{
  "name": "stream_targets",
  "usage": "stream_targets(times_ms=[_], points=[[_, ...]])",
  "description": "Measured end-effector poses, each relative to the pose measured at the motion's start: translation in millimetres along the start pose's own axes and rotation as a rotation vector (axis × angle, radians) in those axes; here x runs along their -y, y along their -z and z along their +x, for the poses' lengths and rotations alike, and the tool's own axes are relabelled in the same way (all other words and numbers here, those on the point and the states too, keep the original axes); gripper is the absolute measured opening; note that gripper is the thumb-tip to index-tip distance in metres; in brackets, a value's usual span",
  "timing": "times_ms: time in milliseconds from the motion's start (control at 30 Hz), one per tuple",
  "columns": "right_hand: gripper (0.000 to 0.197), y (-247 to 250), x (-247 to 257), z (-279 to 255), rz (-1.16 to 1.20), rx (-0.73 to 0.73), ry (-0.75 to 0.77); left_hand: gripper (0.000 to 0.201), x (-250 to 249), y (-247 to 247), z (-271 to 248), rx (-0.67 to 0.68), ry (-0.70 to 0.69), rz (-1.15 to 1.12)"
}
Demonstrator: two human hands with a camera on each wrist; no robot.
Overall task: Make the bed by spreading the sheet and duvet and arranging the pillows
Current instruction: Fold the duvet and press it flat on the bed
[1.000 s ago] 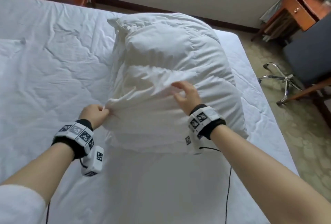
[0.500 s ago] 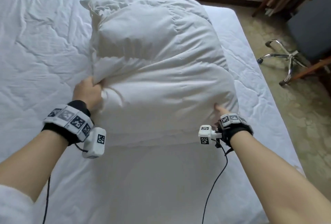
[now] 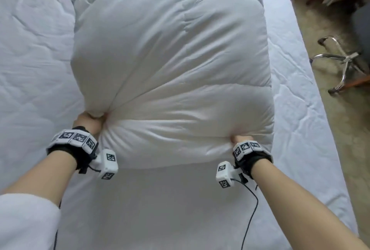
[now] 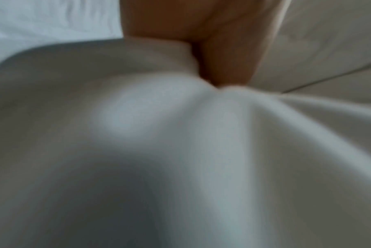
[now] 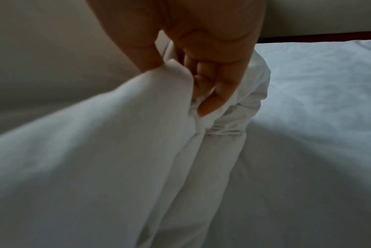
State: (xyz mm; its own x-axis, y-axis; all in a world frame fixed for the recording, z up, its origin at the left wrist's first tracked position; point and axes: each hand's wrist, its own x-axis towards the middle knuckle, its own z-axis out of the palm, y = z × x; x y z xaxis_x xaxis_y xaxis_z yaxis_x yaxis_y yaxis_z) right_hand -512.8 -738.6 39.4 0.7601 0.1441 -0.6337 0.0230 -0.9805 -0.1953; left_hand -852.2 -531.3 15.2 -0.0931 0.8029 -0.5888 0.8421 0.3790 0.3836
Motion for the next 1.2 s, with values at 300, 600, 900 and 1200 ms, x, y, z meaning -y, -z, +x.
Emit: stream_targets(times_ms=[300,600,900,1200], points=[[0.059,67,17,16,0.427,-0.420,-0.048,0.069,-111,64,-60,-0.509,-0.635,-0.223],[0.102,82,86,16,-0.078,-0.181,0.419,0.080,-165,30,-27,-0.087,-0.521,0.465],[0.109,1,132,82,-0.377,-0.045,0.372,0.110,-131,-17,88,0.091,-0.334,0.391],[0.105,-45,127,150,-0.479,0.049,0.339,0.106,-112,-77,136,0.177,-0.256,0.366]])
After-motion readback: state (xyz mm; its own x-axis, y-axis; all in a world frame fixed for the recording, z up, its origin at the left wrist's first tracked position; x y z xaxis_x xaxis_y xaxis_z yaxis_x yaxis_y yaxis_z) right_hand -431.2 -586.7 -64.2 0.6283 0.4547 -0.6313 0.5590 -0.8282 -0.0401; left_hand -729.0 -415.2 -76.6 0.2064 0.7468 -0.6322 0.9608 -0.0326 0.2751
